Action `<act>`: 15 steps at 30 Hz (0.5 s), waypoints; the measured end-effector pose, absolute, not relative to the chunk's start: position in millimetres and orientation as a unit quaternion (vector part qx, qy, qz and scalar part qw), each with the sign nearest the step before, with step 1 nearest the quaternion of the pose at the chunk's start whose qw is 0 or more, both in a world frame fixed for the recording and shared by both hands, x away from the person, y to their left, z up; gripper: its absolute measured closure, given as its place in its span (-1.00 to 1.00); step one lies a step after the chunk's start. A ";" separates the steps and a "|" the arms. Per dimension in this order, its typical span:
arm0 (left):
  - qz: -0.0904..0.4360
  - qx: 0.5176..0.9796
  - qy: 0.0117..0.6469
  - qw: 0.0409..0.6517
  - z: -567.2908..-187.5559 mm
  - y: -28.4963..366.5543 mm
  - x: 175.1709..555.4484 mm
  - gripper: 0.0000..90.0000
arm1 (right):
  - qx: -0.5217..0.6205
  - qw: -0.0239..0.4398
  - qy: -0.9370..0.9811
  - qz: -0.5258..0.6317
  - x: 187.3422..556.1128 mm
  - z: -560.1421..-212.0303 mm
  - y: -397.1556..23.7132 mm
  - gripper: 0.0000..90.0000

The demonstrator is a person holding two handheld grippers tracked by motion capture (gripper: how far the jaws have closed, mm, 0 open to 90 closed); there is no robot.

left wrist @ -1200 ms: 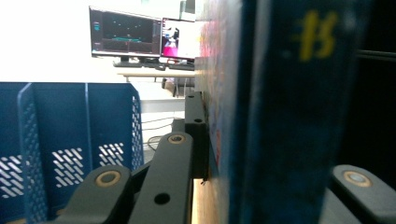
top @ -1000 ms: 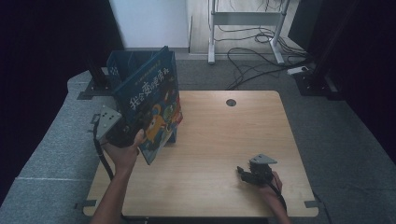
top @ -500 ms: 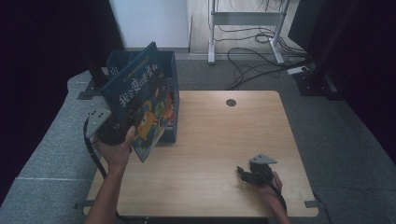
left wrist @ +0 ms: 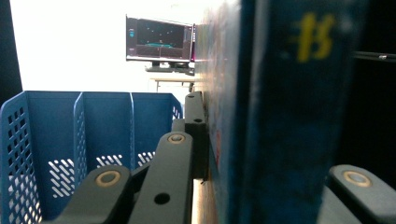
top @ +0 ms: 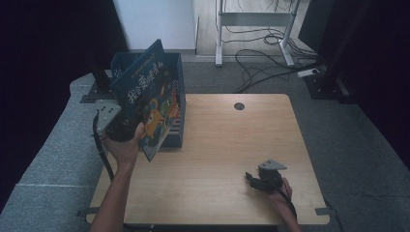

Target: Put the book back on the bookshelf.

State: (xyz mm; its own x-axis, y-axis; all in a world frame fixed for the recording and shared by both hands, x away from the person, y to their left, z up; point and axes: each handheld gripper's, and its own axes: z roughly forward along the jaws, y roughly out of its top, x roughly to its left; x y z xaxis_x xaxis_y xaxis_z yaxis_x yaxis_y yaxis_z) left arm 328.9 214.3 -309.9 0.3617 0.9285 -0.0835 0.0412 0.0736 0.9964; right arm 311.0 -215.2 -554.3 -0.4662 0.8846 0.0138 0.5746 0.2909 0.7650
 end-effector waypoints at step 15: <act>0.386 0.562 0.427 0.594 -304.3 201.8 346.9 0.83 | 0.471 0.212 0.775 0.364 310.9 -554.3 -215.2 -0.19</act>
